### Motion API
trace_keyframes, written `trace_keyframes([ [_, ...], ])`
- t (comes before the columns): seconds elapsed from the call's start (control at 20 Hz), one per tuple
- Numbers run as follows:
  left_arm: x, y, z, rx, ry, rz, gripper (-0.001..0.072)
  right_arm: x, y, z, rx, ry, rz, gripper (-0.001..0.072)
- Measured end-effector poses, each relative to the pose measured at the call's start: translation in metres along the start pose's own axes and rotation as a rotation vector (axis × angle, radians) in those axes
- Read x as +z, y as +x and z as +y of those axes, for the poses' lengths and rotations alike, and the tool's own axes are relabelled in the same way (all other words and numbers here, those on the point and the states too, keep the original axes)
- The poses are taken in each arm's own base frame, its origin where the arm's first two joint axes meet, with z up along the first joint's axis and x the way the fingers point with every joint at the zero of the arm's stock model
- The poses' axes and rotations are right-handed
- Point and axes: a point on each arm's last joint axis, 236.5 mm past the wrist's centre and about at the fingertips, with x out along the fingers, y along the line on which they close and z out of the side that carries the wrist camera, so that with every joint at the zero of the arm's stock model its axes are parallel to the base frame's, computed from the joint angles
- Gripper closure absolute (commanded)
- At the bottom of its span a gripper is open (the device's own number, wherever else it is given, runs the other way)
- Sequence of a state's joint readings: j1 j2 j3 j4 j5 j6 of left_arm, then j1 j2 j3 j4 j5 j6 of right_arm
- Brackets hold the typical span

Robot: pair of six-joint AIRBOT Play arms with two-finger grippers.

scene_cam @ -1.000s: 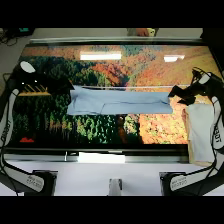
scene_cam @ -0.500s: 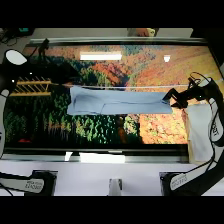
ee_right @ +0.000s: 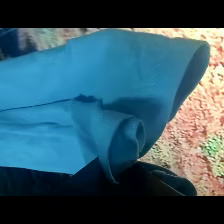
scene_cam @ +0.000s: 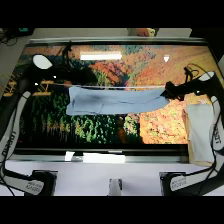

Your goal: Fold the shirts.

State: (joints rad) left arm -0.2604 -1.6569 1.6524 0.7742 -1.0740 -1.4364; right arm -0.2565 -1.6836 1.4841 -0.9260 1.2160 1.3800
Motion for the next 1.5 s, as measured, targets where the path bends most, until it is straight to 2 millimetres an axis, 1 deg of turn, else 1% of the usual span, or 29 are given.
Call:
trace_keyframes([
  [0.05,-0.01,0.017,-0.004,-0.015,-0.01,0.032,0.0675,0.001,-0.016,0.014,0.014,-0.023,-0.024,0.0691],
  [0.15,-0.033,0.053,-0.011,-0.048,-0.043,0.105,0.0675,-0.004,-0.047,0.04,0.039,-0.054,-0.052,0.0691],
  [0.3,-0.063,0.104,-0.026,-0.111,-0.1,0.169,0.0676,-0.02,-0.091,0.076,0.065,-0.086,-0.08,0.0691],
  [0.35,-0.07,0.121,-0.032,-0.132,-0.121,0.173,0.0675,-0.027,-0.105,0.087,0.073,-0.094,-0.087,0.0691],
  [0.45,-0.078,0.15,-0.04,-0.17,-0.183,0.16,0.0676,-0.041,-0.128,0.103,0.082,-0.1,-0.093,0.0691],
  [0.55,-0.09,0.177,-0.056,-0.224,-0.255,0.154,0.0676,-0.057,-0.148,0.117,0.089,-0.114,-0.096,0.0691],
  [0.7,-0.125,0.211,-0.086,-0.292,-0.32,0.198,0.0676,-0.075,-0.171,0.133,0.093,-0.12,-0.112,0.0691],
  [0.8,-0.146,0.227,-0.105,-0.322,-0.356,0.222,0.0677,-0.084,-0.183,0.14,0.095,-0.126,-0.127,0.0691],
  [0.9,-0.158,0.233,-0.118,-0.346,-0.37,0.233,0.0678,-0.089,-0.189,0.143,0.09,-0.124,-0.133,0.069],
  [0.95,-0.154,0.234,-0.12,-0.351,-0.369,0.216,0.0678,-0.09,-0.191,0.143,0.085,-0.121,-0.137,0.069],
  [1.0,-0.149,0.233,-0.119,-0.348,-0.358,0.198,0.0679,-0.09,-0.191,0.141,0.076,-0.119,-0.136,0.069],
  [1.05,-0.144,0.226,-0.12,-0.355,-0.34,0.197,0.0679,-0.09,-0.19,0.139,0.069,-0.113,-0.135,0.0691],
  [1.15,-0.131,0.2,-0.13,-0.381,-0.265,0.202,0.068,-0.089,-0.184,0.138,0.065,-0.108,-0.123,0.0691],
  [1.2,-0.123,0.182,-0.133,-0.382,-0.205,0.2,0.0679,-0.088,-0.177,0.138,0.065,-0.11,-0.109,0.0691],
  [1.25,-0.11,0.161,-0.136,-0.374,-0.139,0.181,0.0679,-0.086,-0.168,0.141,0.07,-0.115,-0.096,0.069],
  [1.35,-0.076,0.107,-0.139,-0.334,-0.004,0.109,0.0678,-0.081,-0.142,0.151,0.084,-0.131,-0.062,0.069],
  [1.4,-0.058,0.079,-0.137,-0.305,0.051,0.065,0.0678,-0.079,-0.125,0.159,0.095,-0.144,-0.047,0.069],
  [1.45,-0.034,0.046,-0.134,-0.272,0.095,-0.009,0.0678,-0.077,-0.106,0.17,0.111,-0.159,-0.033,0.069],
  [1.5,-0.014,0.012,-0.132,-0.241,0.131,-0.073,0.0678,-0.076,-0.084,0.183,0.134,-0.173,-0.02,0.069],
])
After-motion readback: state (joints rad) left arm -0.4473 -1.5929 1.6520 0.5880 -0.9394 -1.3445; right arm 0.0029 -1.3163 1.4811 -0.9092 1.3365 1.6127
